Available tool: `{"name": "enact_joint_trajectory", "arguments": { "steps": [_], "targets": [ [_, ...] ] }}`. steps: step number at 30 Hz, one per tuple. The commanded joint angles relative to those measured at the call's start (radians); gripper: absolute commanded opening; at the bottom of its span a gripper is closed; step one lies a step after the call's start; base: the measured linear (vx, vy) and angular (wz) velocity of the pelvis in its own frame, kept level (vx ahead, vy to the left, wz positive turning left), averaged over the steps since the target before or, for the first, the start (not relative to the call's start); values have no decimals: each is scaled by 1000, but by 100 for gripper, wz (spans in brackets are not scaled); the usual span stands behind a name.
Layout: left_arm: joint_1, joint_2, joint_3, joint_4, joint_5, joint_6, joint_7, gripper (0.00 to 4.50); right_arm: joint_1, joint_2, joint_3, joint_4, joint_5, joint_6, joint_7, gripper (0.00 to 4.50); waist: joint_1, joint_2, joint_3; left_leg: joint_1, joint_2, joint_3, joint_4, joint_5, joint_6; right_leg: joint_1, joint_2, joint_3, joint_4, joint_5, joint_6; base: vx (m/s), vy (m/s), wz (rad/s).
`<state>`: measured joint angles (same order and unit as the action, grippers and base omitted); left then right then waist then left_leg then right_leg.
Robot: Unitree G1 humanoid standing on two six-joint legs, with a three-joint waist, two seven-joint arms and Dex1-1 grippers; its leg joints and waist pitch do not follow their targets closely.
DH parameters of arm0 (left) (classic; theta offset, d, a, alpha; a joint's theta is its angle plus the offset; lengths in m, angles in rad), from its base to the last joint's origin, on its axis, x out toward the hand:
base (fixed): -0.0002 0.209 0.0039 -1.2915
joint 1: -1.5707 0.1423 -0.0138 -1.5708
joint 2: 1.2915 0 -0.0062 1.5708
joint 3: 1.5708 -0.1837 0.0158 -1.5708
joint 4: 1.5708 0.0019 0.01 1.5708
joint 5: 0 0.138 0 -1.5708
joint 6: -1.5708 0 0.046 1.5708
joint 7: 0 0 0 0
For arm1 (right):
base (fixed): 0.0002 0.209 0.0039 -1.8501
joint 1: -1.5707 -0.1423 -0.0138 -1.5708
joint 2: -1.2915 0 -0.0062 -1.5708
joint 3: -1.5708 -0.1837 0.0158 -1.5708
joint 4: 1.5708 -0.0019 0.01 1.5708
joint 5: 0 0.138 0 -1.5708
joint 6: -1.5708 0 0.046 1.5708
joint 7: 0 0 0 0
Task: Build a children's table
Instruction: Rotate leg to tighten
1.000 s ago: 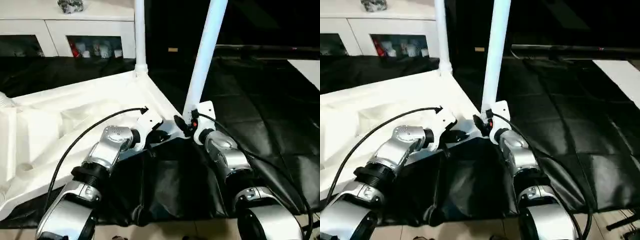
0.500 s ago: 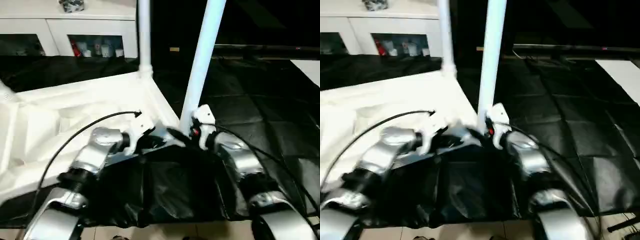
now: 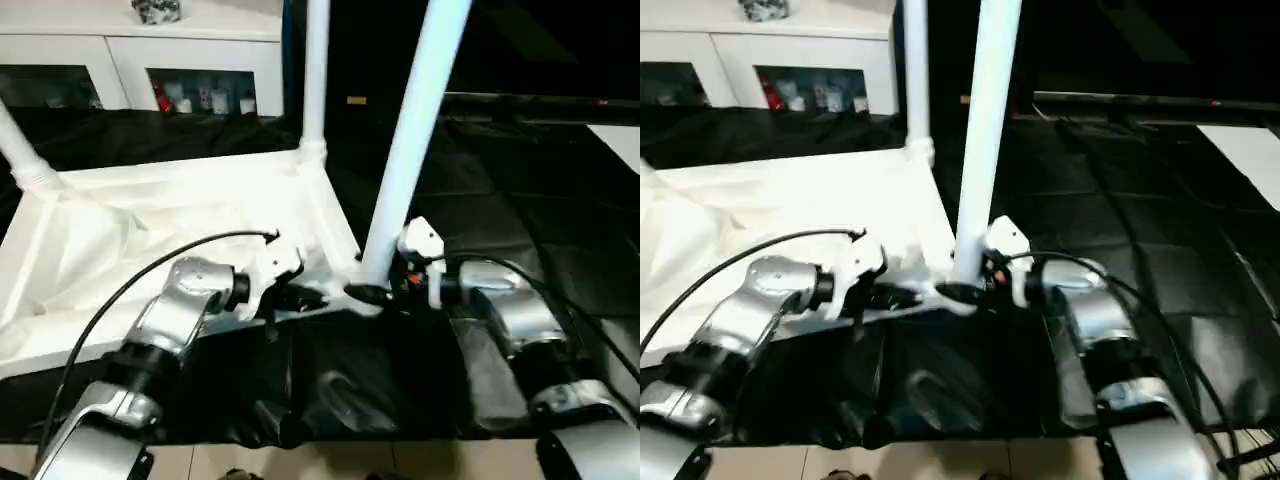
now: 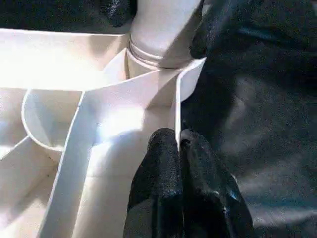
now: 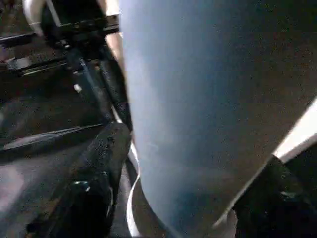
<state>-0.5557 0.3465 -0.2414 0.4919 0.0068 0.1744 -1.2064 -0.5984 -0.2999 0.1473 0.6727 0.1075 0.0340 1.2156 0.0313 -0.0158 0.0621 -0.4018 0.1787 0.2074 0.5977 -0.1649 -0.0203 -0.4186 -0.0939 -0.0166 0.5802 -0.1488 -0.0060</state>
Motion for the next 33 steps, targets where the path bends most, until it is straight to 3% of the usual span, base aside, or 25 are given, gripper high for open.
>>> {"name": "enact_joint_trajectory", "arguments": {
  "steps": [1, 9, 14, 18, 19, 20, 23, 24, 25, 28, 30, 31, 33],
  "targets": [
    [-14, -23, -5, -52, -43, -5, -6, 0, 13, 24, 80, -29, -2, 9, 74, 267, 0, -12, -75, 36, 50, -18, -76, -267, 46, 33, -40, 16, -54, -302, -212, 0, 0, 0],
    [-9, -1, -12, -47, -39, 9, -33, 0, 28, 5, 101, -61, -6, 45, 135, 205, 4, -13, -74, 37, 51, -20, -77, -276, 37, 32, -40, 16, -55, -328, -202, 0, 0, 0],
    [-14, -8, -12, -42, -28, 13, -6, 0, 37, 19, 101, -56, -3, 48, 119, 199, 1, -9, -75, 38, 50, -20, -78, -292, 27, 32, -38, 16, -56, -321, -202, 0, 0, 0],
    [-49, -64, 0, 7, 0, 1, 114, 0, 47, 106, 53, -38, -19, 64, -102, 196, -6, -9, -73, 37, 46, -22, -81, -314, 10, 28, -37, 17, -60, -356, -191, 0, 0, 0],
    [-70, -94, 1, 37, 21, 5, 176, 0, 27, 158, 17, 13, -36, 65, -256, 195, -9, -7, -72, 40, 46, -25, -82, -337, -5, 26, -38, 17, -64, -394, -179, 0, 0, 0],
    [-75, -101, 1, 45, 24, 7, 190, 0, 21, 170, 8, 26, -37, 66, -287, 195, -16, -5, -68, 43, 44, -27, -83, -371, -22, 18, -38, 16, -70, -439, -169, 0, 0, 0],
    [-104, -143, 6, 84, 44, 21, 275, 0, -13, 232, -35, 94, -38, 64, -447, 193, -25, -8, -68, 44, 42, -36, -86, -431, -46, 20, -41, 10, -77, -519, -136, 0, 0, 0],
    [-127, -174, 16, 111, 52, 33, 338, 0, -37, 271, -61, 135, -35, 64, -546, 193, -38, -5, -66, 50, 40, -40, -84, -484, -60, 11, -40, 6, -86, -565, -125, 0, 0, 0],
    [-150, -202, 26, 138, 56, 45, 395, 0, -61, 304, -81, 172, -32, 61, -624, 193, -42, -7, -66, 51, 38, -44, -83, -507, -64, 12, -40, 2, -89, -588, -114, -51, 18, -6],
    [-183, -235, 32, 171, 68, 45, 468, 0, -109, 354, -103, 231, -41, 57, -766, 193, -48, -6, -63, 53, 36, -47, -84, -547, -64, 6, -39, -3, -100, -606, -103, -17, 6, -2],
    [-191, -242, 27, 178, 76, 28, 467, 0, -129, 379, -118, 250, -42, 44, -786, 193, -56, -6, -65, 50, 34, -52, -84, -560, -63, 10, -40, -9, -102, -606, -100, 0, 0, 0],
    [-191, -241, 21, 175, 79, 21, 447, 0, -136, 391, -124, 253, -37, 26, -760, 193, -59, 0, -65, 50, 37, -55, -87, -575, -56, 16, -43, -14, -105, -581, -103, 0, 0, 0],
    [-189, -240, 18, 174, 79, 21, 439, 0, -139, 393, -127, 255, -34, 19, -746, 249, -60, 2, -66, 46, 39, -55, -91, -577, -53, 20, -42, -18, -104, -547, -111, 0, 0, 0]
  ]
}}
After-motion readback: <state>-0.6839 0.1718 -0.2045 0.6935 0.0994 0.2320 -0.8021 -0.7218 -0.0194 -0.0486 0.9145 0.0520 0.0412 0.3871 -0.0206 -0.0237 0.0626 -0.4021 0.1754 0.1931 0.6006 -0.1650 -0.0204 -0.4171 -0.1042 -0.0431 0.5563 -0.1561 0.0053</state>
